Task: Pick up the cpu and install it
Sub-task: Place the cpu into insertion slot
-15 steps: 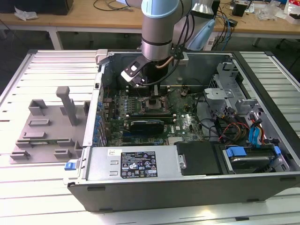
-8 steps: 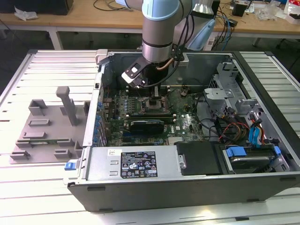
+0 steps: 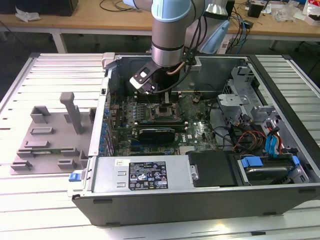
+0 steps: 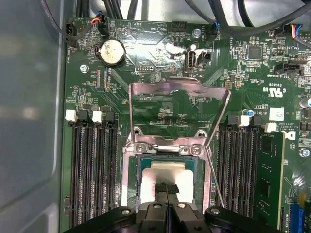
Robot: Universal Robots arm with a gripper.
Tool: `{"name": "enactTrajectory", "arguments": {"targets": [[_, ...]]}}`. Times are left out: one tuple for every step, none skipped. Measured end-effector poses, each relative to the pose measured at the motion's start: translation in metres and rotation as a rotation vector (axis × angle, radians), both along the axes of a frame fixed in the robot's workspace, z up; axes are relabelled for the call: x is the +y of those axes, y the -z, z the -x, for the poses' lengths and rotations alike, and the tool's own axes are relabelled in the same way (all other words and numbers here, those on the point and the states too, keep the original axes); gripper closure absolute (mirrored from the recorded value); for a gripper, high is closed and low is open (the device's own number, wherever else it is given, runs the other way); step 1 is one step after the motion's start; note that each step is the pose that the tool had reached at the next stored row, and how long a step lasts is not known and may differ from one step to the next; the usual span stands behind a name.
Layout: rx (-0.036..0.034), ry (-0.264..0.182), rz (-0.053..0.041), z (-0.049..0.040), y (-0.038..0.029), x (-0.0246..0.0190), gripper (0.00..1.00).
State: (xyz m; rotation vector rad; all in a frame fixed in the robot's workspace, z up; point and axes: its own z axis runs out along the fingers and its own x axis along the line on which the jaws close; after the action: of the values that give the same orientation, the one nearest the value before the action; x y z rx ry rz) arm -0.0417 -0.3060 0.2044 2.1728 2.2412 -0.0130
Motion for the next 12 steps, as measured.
{"name": "enactTrajectory", "arguments": {"targets": [[0.0001,0.000,-0.0001,0.0000,-0.0044,0.0000,0.89],[-0.0001,0.000,0.0001,0.0000,-0.0089,0.0000,0.89],[-0.0003,0.000,0.0001,0.0000,-0.0119,0.0000,0.89],[-0.0004,0.000,0.0001,0.0000,-0.0151,0.0000,0.89],[-0.0011,0.000,0.0002,0.0000,-0.0218,0.0000,0.89],[-0.0017,0.000,0.0002,0.0000,-0.0283,0.0001,0.89],[-0.0030,0.000,0.0001,0.0000,-0.0360,0.0003,0.89],[-0.0044,0.000,0.0003,0.0000,-0.0400,0.0004,0.89],[-0.0055,0.000,0.0002,0.0000,-0.0427,0.0004,0.89],[-0.0056,0.000,0.0001,-0.0001,-0.0426,0.0004,0.89],[-0.0056,0.000,0.0002,-0.0009,-0.0427,0.0004,0.89],[-0.0055,0.000,0.0003,-0.0023,-0.0427,0.0003,0.89]]}}
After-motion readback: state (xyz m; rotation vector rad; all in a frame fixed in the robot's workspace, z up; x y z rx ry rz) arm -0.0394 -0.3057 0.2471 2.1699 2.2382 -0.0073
